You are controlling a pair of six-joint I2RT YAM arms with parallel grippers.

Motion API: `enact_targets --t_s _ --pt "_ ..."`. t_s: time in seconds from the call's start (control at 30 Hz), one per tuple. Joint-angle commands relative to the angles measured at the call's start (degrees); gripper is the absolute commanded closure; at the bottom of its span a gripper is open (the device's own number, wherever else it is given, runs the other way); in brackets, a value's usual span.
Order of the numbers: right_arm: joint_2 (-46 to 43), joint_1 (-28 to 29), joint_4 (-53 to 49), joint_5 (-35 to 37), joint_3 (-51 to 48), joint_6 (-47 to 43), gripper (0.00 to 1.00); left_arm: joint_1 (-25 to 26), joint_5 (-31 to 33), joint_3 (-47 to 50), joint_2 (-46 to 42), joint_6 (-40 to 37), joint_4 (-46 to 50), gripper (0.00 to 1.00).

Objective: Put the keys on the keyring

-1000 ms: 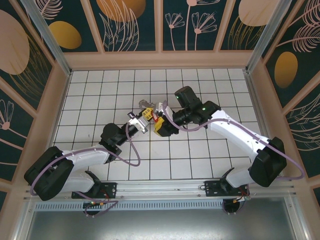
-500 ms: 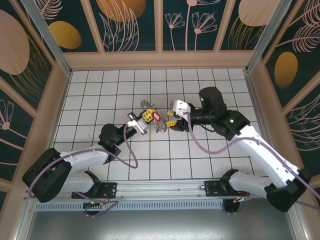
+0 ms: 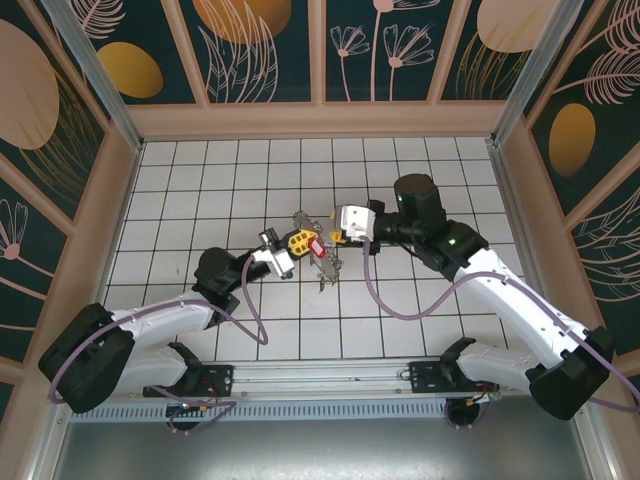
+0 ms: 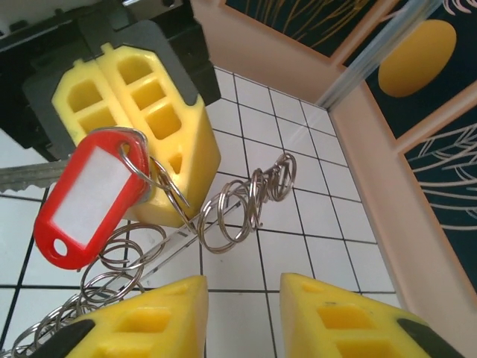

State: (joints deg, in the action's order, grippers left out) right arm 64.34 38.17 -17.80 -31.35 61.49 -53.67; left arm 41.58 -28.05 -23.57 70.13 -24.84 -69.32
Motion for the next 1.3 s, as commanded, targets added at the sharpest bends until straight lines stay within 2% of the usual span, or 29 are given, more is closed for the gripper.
enact_targets --t_s 0.0,0.2,0.63,0.77,0.9,1.1,1.2,1.27 --pt "-0.26 0.09 -2.32 -4.79 2.83 -5.31 0.71 -0.04 -2.92 -2.53 -1.22 0.27 -0.49 1.00" --pt "-0.04 1.24 -3.69 -5.11 3.01 -5.83 0.72 -0.02 -4.56 -3.30 -0.72 0.75 0.15 1.00" --pt "2.16 3.31 -7.16 -3.46 4.34 -7.12 0.81 -0.02 -7.04 -4.99 1.40 1.39 0.56 1.00" --pt "2.39 3.38 -7.25 -3.28 4.11 -7.36 0.85 -0.01 -7.38 -5.08 1.92 1.45 0.59 1.00" --pt "2.26 3.39 -6.96 -3.71 3.62 -7.75 1.00 -0.06 -7.62 -4.99 2.54 1.76 0.20 1.00" --pt "1.68 3.07 -6.87 -2.87 2.90 -7.51 1.00 -0.10 -7.01 -4.73 2.93 3.49 0.47 1.00" --pt "1.20 2.51 -6.41 -1.65 2.32 -6.65 1.00 -0.06 -6.51 -4.21 2.09 3.53 2.07 0.86" --pt "0.97 1.72 -6.44 -1.43 2.29 -5.78 1.00 -0.08 -5.87 -3.56 1.21 2.99 3.69 0.81"
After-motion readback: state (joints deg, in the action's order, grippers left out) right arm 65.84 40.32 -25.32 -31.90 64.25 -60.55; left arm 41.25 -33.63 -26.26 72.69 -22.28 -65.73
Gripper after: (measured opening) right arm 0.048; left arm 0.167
